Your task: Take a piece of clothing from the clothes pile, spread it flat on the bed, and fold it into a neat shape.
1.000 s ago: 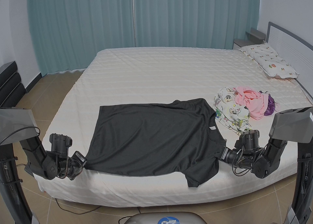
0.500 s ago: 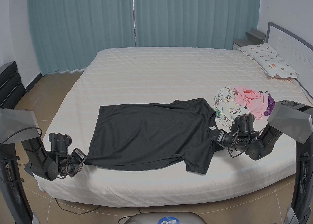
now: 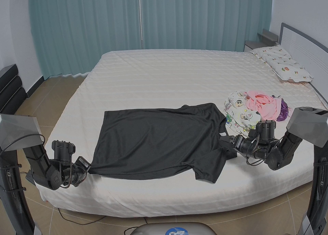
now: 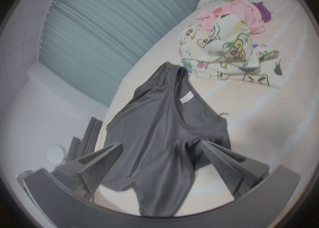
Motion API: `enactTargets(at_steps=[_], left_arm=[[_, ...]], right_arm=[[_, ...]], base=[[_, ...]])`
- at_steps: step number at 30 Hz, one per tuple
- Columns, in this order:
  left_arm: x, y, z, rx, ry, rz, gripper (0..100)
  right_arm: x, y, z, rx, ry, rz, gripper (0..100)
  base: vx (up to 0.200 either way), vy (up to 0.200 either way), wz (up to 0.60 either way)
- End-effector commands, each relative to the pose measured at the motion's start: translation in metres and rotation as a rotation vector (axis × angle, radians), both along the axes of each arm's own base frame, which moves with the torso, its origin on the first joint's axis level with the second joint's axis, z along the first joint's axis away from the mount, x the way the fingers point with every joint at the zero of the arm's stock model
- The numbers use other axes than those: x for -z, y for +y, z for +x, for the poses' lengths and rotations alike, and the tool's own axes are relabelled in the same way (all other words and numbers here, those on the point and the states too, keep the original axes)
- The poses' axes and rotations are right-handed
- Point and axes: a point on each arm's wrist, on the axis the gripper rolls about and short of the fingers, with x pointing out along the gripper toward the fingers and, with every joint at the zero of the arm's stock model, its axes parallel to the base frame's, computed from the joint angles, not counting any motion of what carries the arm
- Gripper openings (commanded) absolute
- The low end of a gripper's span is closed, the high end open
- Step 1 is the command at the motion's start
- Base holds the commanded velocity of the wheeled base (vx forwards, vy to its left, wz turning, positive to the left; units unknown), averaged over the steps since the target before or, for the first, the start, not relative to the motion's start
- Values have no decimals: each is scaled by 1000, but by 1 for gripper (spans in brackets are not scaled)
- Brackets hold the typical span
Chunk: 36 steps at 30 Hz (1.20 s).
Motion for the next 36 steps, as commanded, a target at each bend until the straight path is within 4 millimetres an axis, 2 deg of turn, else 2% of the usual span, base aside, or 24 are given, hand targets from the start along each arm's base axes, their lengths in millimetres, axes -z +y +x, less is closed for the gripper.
enactTargets(at_steps=[1,6,8,12,13,15,18,21,22,32,33,35,36], left_arm=[[1,0,0,0,3,-2,0],[0,0,0,-2,1,-2,0],[1,0,0,-2,3,-2,0],[0,0,0,-2,1,-2,0],[1,0,-1,-2,4,-2,0],[0,0,0,-2,1,-2,0],[1,0,0,-2,3,-2,0],[1,0,0,-2,3,-2,0],[1,0,-1,-2,4,-2,0],[-1,0,-2,9,6,-4,0],[1,0,-6,14,22,-3,0],[1,-1,-10,19,30,0,0],[-5,-2,-18,46,27,19,0]], right_arm=[[-4,-6,-23,-47,9,-18,100],[24,3,-28,-113,59,-83,100],[28,5,-28,-123,66,-88,100],[42,19,-18,-159,90,-93,100],[46,23,-14,-166,109,-96,0],[50,28,-8,-174,121,-105,0],[45,31,2,-149,93,-120,0],[41,31,3,-145,84,-121,0],[30,30,0,-144,67,-118,0],[-12,-1,-40,-90,71,-109,0],[-17,-6,-51,-86,97,-111,0],[-19,-8,-55,-87,114,-111,0],[-24,-15,-67,-88,147,-124,0]], base=[[0,0,0],[0,0,0],[0,0,0],[0,0,0],[0,0,0],[0,0,0],[0,0,0],[0,0,0],[0,0,0],[0,0,0],[0,0,0],[0,0,0],[0,0,0]])
